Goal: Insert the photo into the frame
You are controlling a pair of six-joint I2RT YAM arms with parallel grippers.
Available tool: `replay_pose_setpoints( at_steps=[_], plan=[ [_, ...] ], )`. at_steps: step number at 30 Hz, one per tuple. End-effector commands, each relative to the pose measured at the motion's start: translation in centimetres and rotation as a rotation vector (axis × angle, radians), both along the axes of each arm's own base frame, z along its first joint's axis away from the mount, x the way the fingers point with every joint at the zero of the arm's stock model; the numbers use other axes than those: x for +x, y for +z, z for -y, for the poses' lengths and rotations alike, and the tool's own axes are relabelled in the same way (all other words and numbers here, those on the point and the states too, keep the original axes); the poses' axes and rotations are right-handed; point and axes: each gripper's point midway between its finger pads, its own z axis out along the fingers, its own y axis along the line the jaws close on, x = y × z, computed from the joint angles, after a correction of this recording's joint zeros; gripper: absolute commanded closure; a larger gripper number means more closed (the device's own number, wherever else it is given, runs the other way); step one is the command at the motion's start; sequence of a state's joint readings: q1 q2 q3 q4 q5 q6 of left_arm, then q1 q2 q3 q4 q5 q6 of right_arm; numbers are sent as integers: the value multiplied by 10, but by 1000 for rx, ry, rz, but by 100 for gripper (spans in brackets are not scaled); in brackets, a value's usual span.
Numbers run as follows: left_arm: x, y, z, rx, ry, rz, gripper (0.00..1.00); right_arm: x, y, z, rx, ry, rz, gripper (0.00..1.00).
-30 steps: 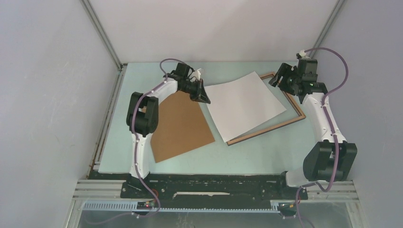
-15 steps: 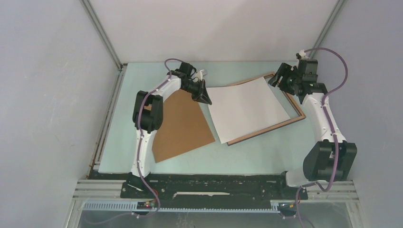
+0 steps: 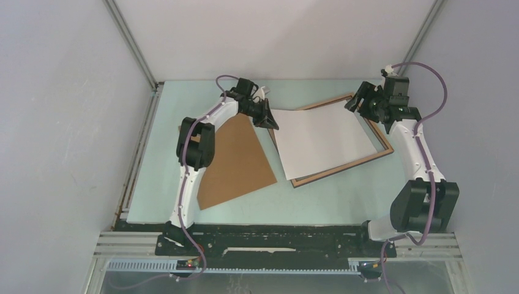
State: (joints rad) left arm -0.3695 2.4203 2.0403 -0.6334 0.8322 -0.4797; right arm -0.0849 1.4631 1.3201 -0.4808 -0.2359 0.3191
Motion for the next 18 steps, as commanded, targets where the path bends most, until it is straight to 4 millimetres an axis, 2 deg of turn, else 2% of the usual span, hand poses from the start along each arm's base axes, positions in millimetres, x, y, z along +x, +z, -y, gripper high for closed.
replay_pose_setpoints(
  at_steps=[1, 5, 11, 18],
  plan=[
    [26, 20, 11, -22, 92, 72, 100, 4, 2, 4, -10, 4, 22, 25],
    [33, 20, 17, -62, 166, 71, 100, 4, 0, 5, -6, 5, 18, 25],
    [32, 15, 34, -67, 195, 76, 100, 5, -3, 4, 2, 10, 13, 25],
    [36, 17, 28, -89, 325, 89, 100, 5, -6, 5, 10, 11, 8, 25]
  ],
)
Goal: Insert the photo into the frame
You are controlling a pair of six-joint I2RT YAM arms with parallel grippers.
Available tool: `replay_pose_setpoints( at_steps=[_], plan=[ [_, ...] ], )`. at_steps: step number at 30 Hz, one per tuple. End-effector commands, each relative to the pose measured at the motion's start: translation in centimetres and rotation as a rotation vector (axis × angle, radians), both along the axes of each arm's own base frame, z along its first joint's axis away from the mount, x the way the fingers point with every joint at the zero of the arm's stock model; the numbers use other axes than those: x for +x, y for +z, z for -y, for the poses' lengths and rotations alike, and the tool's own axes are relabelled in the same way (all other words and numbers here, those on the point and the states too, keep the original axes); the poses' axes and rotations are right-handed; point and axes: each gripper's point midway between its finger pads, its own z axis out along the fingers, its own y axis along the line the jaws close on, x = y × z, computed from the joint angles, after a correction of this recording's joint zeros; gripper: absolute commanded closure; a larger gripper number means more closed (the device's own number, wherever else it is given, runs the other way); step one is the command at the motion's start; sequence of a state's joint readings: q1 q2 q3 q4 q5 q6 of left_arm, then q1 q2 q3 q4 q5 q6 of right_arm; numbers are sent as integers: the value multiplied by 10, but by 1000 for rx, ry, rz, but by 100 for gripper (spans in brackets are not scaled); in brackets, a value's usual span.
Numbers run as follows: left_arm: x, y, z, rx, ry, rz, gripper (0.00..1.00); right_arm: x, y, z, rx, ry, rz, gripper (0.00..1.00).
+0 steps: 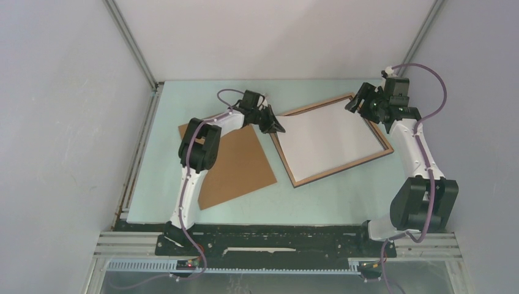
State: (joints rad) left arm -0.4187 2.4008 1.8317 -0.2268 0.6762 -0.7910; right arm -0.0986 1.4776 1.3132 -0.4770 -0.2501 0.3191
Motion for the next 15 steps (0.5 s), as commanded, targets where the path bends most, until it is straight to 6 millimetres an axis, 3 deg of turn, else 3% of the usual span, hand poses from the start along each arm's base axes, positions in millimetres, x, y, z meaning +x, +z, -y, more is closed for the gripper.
replay_pose_setpoints(
  at_steps=[1, 15],
  plan=[
    [16, 46, -1, -61, 119, 101, 100, 5, 0, 2, 2, 12, 22, 25],
    [22, 45, 21, -105, 94, 90, 100, 6, -4, 2, 13, 18, 12, 26]
  ],
)
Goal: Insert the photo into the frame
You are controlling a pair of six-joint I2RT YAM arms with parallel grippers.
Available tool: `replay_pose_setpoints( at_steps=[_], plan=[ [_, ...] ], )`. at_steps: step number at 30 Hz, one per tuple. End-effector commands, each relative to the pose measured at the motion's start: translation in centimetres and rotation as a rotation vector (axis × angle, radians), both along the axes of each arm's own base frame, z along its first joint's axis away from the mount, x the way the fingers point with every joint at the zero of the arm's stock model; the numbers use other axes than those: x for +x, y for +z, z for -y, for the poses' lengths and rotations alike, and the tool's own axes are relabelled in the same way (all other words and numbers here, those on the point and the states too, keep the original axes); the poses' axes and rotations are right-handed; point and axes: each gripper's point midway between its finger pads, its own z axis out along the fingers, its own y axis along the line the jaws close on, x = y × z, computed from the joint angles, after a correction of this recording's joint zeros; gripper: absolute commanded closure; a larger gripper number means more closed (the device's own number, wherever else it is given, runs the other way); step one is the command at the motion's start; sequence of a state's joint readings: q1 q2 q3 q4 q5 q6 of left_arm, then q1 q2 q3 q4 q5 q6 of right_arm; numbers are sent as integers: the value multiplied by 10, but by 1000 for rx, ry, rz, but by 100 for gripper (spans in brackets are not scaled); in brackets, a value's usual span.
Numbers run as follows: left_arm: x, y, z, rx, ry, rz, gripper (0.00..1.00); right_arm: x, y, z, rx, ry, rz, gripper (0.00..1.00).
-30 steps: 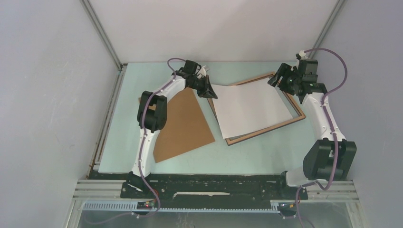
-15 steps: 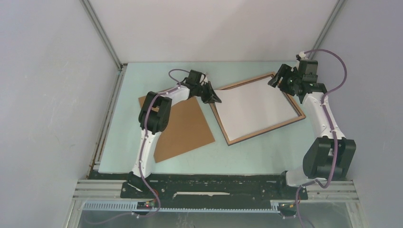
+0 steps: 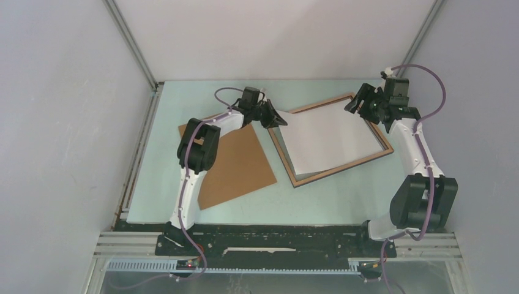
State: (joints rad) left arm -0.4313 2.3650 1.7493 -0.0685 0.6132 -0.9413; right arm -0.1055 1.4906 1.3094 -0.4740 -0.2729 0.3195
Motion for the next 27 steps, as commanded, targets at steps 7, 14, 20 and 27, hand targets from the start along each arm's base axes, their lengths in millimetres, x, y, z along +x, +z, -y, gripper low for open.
replay_pose_setpoints(
  at_steps=[7, 14, 20, 27],
  plan=[
    [10, 31, 16, -29, -9, 97, 100, 7, -2, 1, 10, 12, 18, 25],
    [9, 31, 10, 17, 19, 113, 100, 7, -2, 2, 15, 13, 17, 25],
    [13, 36, 7, -9, 107, 119, 100, 7, -3, 0, 23, 18, 13, 25],
    [10, 32, -4, -13, 210, 128, 100, 7, -5, 2, 22, 17, 10, 25]
  ],
)
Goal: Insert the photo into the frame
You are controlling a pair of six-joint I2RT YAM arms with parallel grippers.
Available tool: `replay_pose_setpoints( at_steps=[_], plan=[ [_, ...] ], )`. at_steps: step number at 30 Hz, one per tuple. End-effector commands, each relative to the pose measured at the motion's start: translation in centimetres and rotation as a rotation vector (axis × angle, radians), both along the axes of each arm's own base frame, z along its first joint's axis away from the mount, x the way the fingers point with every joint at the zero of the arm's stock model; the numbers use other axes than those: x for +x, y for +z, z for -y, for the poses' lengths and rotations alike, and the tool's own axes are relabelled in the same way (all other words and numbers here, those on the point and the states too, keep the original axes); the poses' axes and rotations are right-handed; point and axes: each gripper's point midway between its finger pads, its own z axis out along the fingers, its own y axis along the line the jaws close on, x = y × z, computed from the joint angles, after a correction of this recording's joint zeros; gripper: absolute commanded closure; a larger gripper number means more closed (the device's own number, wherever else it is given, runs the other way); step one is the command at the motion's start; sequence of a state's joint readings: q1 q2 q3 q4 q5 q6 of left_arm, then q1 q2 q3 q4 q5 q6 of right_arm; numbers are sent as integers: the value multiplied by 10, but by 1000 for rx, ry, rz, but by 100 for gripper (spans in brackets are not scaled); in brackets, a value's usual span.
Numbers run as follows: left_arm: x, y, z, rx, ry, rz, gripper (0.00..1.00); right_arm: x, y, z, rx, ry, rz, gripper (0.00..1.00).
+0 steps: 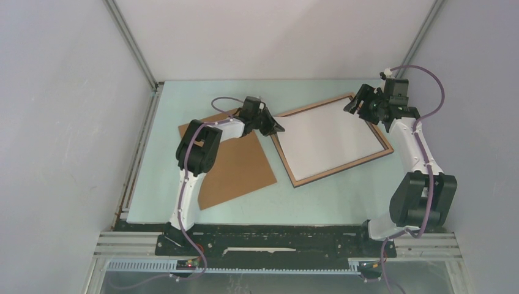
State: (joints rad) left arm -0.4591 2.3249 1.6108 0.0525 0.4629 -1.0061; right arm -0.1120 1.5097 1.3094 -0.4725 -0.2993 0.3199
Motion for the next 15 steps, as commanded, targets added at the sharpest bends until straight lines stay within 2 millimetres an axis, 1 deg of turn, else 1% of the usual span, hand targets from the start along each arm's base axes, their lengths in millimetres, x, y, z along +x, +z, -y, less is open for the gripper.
replay_pose_setpoints(
  at_steps=[1, 3, 9, 11, 15],
  plan=[
    [11, 54, 0, -60, 83, 122, 100, 6, 1, 4, 6, 2, 25, 25],
    [11, 53, 4, -77, 85, 112, 100, 6, 1, 3, 11, 3, 24, 25],
    [11, 54, 24, -116, 58, 110, 100, 6, 1, 4, 11, 1, 23, 25],
    [12, 54, 27, -121, 57, 108, 100, 6, 0, 5, 13, 1, 24, 26],
    [12, 53, 25, -108, 64, 112, 100, 5, 0, 6, 19, 0, 25, 26]
  ],
)
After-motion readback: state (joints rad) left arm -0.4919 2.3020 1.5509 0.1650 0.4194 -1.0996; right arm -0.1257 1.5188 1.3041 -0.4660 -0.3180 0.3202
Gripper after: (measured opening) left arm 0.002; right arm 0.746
